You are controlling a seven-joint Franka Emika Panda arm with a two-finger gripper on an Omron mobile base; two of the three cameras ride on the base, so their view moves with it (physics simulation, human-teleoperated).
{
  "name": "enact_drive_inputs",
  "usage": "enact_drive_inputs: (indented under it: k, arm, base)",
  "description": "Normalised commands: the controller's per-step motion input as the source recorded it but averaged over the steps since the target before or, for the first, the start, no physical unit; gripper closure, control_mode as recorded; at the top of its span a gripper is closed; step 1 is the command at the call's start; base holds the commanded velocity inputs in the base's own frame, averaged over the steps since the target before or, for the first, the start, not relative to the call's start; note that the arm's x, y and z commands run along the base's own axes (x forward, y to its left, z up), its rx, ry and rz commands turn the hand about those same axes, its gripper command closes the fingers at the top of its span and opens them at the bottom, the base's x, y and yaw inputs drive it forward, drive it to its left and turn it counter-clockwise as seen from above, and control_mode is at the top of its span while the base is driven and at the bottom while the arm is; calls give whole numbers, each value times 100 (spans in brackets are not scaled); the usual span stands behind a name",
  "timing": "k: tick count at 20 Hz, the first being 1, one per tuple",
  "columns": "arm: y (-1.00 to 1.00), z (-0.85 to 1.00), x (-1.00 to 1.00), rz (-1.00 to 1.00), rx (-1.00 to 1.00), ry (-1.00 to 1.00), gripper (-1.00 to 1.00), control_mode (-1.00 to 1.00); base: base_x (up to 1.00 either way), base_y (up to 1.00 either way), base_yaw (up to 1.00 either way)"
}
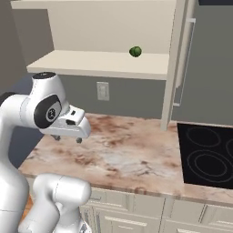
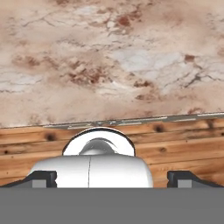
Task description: Pick the avocados from the cabinet and place them in one bowl. Pick the tomato from the sink and place it in the other bowl.
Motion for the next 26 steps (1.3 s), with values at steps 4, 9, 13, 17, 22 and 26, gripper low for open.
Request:
enact_drive_inputs:
  k: [4,9,13,17,22,26]
  arm:
    - [0,0,0,0,0,0,-100,100]
    - [0,0,0,0,0,0,-100,-100]
    - [0,9,-8,0,0,-1,-100,-100]
    - [2,37,-61,0,-1,-16,-100,-100]
    - [1,28,-30,1,-3,-14,-100,-100]
    - [-21,18,8,7,0,-18,-100,-100]
  base:
    - [0,0,0]
    - [0,0,0]
    - [0,0,0]
    - [0,0,0]
    - [0,0,0]
    - [0,0,0]
